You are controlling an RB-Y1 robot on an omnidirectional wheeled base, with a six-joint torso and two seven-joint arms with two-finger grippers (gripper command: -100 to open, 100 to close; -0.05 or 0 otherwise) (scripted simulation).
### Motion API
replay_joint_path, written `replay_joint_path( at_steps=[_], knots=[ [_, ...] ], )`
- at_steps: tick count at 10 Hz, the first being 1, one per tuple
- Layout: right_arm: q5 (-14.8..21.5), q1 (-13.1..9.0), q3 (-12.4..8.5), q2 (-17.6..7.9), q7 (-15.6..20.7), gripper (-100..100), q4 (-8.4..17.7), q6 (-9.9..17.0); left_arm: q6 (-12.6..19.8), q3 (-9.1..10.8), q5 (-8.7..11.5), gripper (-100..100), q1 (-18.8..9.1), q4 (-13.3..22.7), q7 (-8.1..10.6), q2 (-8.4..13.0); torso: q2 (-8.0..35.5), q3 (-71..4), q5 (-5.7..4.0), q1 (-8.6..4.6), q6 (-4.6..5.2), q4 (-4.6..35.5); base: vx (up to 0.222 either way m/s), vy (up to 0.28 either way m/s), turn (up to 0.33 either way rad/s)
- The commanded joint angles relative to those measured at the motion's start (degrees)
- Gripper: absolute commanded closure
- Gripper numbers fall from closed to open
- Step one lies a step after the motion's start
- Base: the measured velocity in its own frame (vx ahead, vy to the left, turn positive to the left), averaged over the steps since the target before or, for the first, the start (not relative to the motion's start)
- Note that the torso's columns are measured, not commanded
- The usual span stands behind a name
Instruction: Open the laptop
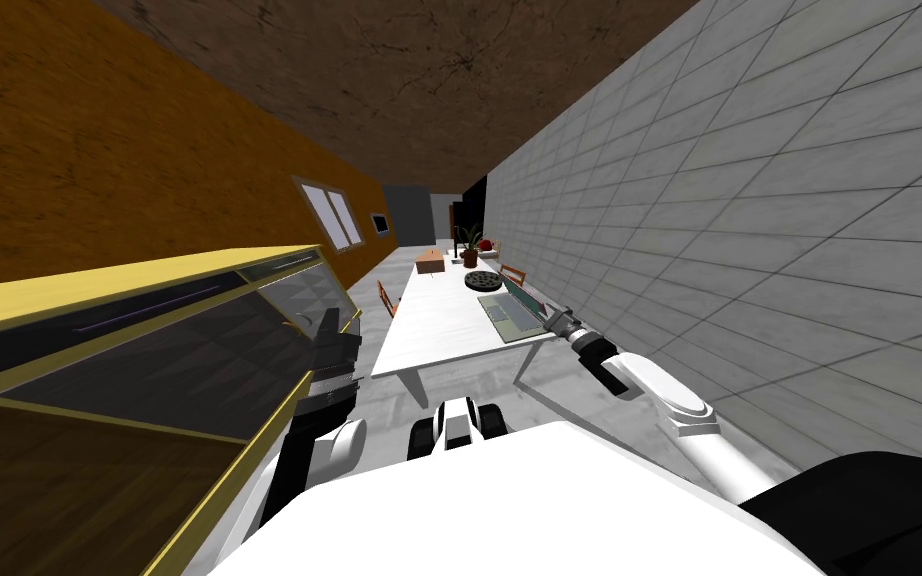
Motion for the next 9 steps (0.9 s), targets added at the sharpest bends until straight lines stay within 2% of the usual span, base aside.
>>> replay_joint_path(
  at_steps=[1, 2, 4, 5, 7, 8, 9],
  knots=[
    [3.68, -0.55, 1.67, 2.51, 4.24, 100, -0.51, 1.42, 0.0, 0.0, 0.0, 0, 0.0, 0.0, 0.0, 0.0, 0.0, 0.0, 0.02, 0.05, -0.01, 0.01, -0.022, -0.006, 0.037],
    [3.68, -0.55, 1.67, 2.51, 4.77, 100, -0.51, 1.42, 0.0, 0.0, 0.0, 0, 0.0, 0.0, 0.0, 0.0, 0.0, 0.01, 0.01, 0.09, -0.06, -0.01, -0.019, 0.0, 0.024],
    [7.03, -1.02, 3.2, 4.86, 8.41, 100, -0.89, 2.59, 0.0, 0.0, 0.0, 0, 0.0, 0.0, 0.0, 0.0, 0.01, 0.01, 0.05, 0.12, -0.05, 0.03, -0.021, -0.002, 0.03],
    [7.03, -1.02, 3.2, 4.86, 8.92, 100, -0.89, 2.59, 0.0, 0.0, 0.0, 0, 0.0, 0.0, 0.0, 0.0, 0.01, 0.02, 0.02, 0.11, -0.07, 0.01, -0.015, 0.0, 0.024],
    [10.37, -1.49, 4.72, 7.2, 12.5, 100, -1.26, 3.77, 0.0, 0.0, 0.0, 0, 0.0, 0.0, 0.0, 0.0, 0.02, 0.01, 0.04, 0.11, -0.05, 0.04, -0.018, -0.002, 0.033],
    [10.37, -1.49, 4.72, 7.2, 13.07, 100, -1.26, 3.77, 0.0, 0.0, 0.0, 0, 0.0, 0.0, 0.0, 0.0, 0.03, 0.03, 0.03, 0.11, -0.07, 0.03, -0.018, -0.001, 0.022],
    [12.04, -1.73, 5.48, 8.38, 14.95, 100, -1.45, 4.36, 0.0, 0.0, 0.0, 0, 0.0, 0.0, 0.0, 0.0, 0.02, 0.02, 0.04, 0.09, -0.03, 0.04, -0.014, 0.001, 0.025]
  ],
)
